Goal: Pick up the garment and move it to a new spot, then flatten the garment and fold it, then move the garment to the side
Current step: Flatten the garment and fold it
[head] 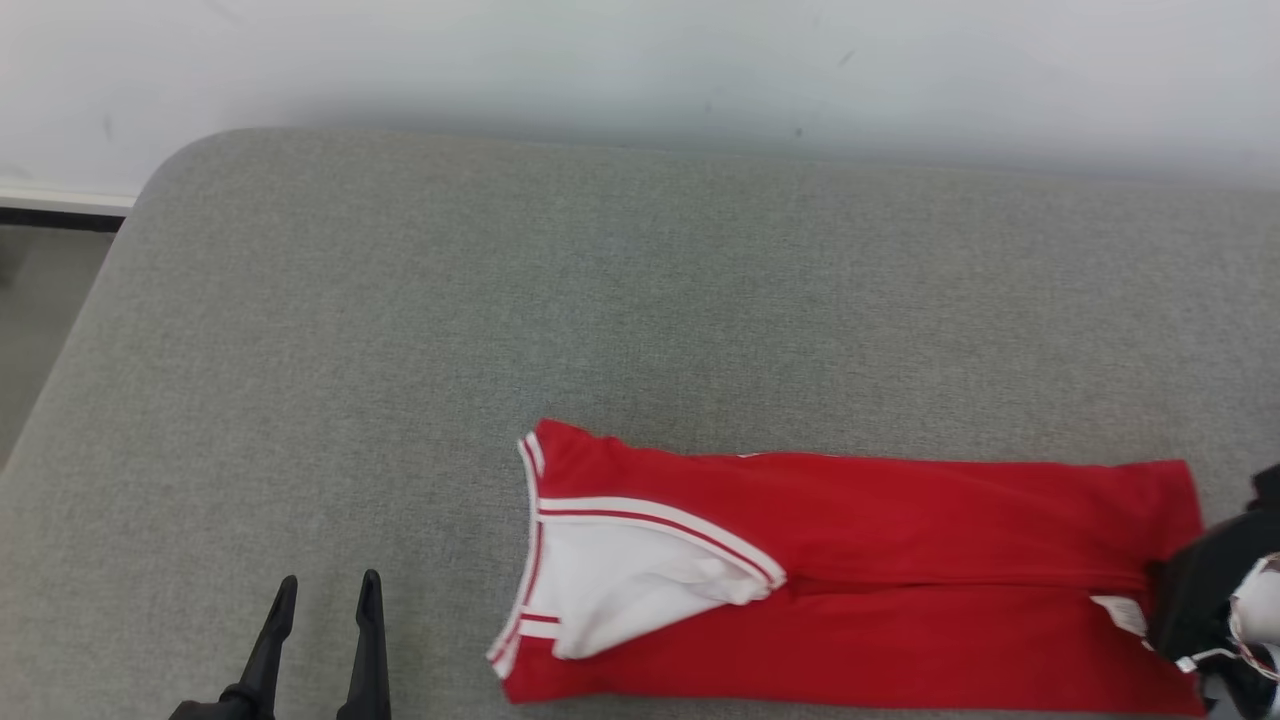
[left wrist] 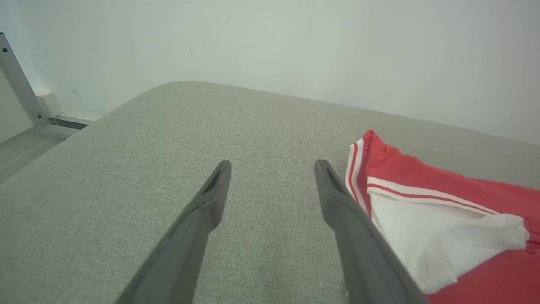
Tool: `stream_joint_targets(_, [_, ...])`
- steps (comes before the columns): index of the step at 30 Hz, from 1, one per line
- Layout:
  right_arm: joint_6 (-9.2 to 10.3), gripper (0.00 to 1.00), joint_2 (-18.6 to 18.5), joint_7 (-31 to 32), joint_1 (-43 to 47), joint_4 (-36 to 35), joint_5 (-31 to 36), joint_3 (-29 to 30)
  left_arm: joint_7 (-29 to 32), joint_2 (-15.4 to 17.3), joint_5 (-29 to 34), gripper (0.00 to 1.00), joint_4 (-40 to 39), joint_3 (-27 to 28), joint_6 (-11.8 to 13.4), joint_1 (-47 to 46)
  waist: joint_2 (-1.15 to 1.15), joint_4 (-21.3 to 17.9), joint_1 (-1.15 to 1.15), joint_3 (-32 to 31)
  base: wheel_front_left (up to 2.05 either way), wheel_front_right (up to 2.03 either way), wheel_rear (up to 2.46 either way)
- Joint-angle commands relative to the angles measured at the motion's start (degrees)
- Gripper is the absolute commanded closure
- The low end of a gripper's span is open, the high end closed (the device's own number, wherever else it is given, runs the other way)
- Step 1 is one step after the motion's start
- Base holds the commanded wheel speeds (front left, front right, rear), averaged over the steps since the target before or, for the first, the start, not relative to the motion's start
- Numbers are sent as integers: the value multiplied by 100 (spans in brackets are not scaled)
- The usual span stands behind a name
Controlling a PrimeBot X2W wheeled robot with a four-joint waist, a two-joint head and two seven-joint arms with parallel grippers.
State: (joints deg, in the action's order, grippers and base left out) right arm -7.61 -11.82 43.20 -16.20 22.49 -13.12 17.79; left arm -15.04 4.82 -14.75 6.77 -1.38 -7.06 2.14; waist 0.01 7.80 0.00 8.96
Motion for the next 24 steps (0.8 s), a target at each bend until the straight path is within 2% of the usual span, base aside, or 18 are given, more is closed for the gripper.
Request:
stream_joint_targets(1, [25,100,-90,-135,94,-8,227,211,-13,18,-78,0,-3,13,10,64,-1,-69,0,-55,0,0,0])
stream_joint_targets(5, [22,100,-58,-293,166,-281,563,577,-13,6,-89,0,-7,24,7,117,-1,-174,0,-150,0,0,0])
stream_joint_targets(14, [22,100,22,-165,484,-1056,980,1302,-13,-36,-89,0,55,7,-5,209,-1,-386,0,-353,0,0,0])
stream_joint_targets(19, [22,100,72,-101,566,-1418,1097,1419,-13,-61,-95,0,78,16,-10,221,-1,-444,0,-410,0,0,0])
stream_joint_targets(24, [21,100,182,88,656,-1858,1023,1044,-13,-89,-131,0,121,12,-18,209,-1,-497,0,-467,0,0,0])
